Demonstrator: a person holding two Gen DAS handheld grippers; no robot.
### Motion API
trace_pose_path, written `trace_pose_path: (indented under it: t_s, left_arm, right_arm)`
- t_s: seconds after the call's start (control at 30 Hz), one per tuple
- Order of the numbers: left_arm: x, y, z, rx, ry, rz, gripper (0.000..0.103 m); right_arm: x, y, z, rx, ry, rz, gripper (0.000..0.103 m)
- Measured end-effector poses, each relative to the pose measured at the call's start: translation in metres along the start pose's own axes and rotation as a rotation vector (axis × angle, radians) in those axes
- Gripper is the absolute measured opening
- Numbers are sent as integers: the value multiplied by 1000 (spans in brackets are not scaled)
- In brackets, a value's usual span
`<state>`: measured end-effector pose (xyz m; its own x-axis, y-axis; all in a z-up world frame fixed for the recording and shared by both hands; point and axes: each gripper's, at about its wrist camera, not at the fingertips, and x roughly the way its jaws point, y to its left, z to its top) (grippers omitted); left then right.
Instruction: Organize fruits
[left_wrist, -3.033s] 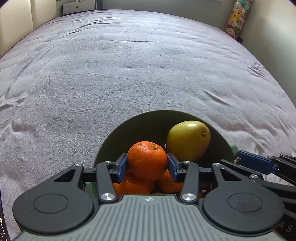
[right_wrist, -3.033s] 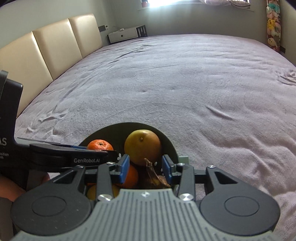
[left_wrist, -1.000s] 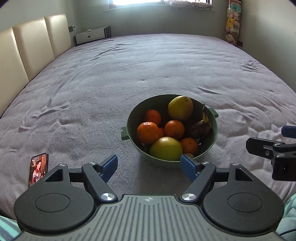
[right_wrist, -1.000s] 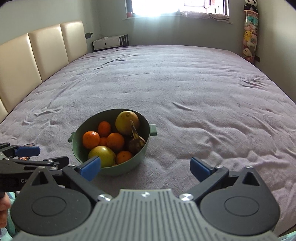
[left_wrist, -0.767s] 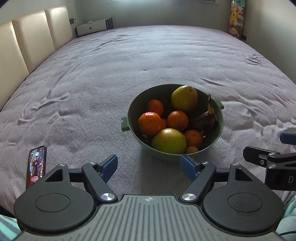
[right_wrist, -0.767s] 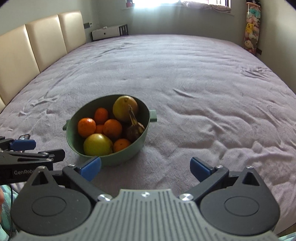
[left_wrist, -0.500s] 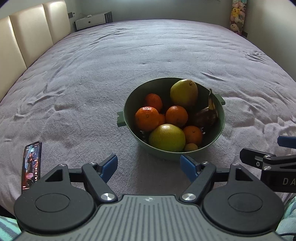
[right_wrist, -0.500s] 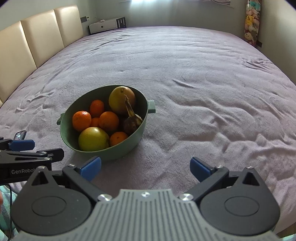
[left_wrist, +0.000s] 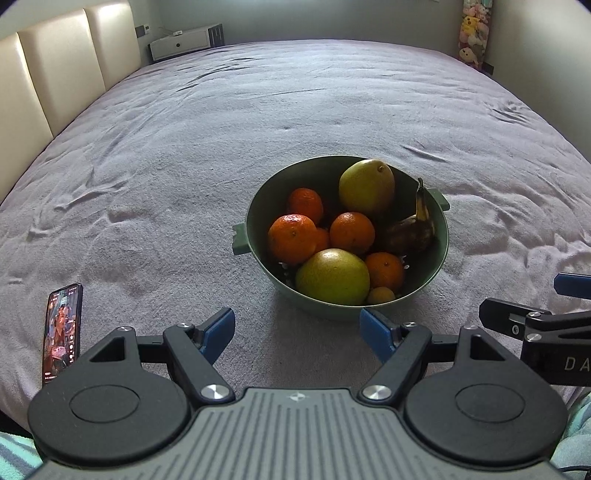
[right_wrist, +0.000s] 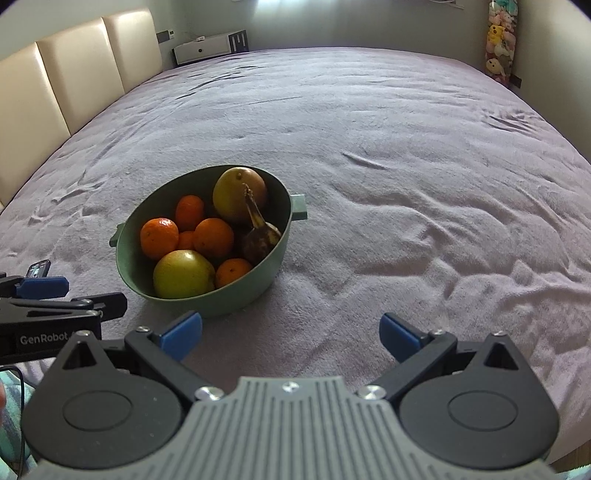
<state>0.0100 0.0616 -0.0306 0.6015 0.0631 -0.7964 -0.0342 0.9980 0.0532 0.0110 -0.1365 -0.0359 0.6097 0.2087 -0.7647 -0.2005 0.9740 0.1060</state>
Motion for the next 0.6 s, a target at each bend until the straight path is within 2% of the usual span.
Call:
trace_pose_path:
  t_s: [0.6]
  left_arm:
    - [-2, -1, 0, 12, -12, -1, 90]
  right_arm:
    - [-2, 3, 0, -10, 0, 8, 99]
